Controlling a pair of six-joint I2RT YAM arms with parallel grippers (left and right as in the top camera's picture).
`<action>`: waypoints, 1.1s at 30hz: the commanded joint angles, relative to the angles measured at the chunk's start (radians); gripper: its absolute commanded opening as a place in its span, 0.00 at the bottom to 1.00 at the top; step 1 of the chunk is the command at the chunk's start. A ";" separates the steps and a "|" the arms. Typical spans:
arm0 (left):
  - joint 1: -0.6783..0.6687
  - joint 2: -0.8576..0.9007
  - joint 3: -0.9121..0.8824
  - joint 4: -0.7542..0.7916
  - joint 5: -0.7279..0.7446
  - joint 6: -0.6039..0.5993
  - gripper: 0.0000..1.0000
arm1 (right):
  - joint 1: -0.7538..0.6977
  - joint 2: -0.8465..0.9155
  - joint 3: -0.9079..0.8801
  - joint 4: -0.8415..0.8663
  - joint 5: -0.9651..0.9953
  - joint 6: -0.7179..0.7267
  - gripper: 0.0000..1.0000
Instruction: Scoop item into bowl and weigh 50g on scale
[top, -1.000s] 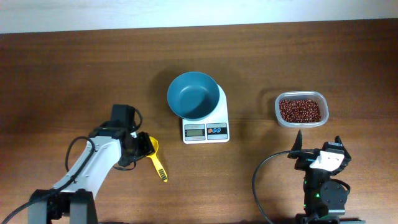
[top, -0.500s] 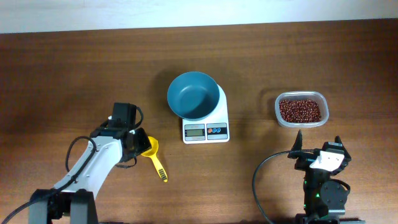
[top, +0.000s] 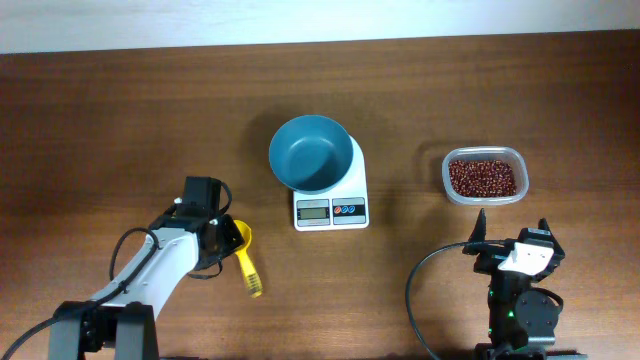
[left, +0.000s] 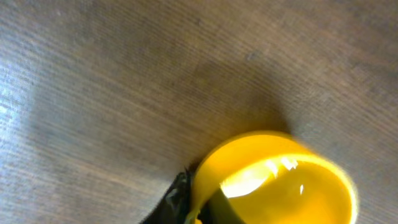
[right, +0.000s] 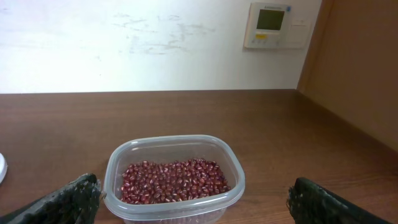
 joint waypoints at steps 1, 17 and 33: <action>-0.002 0.005 -0.003 0.007 -0.001 -0.001 0.00 | -0.006 -0.010 -0.005 -0.008 -0.005 0.001 0.99; -0.002 -0.381 0.251 -0.360 0.094 -0.111 0.00 | -0.006 -0.010 -0.005 -0.009 -0.005 0.001 0.99; -0.002 -0.471 0.251 -0.502 0.247 -0.624 0.00 | -0.006 -0.007 0.006 -0.021 -1.131 1.319 0.99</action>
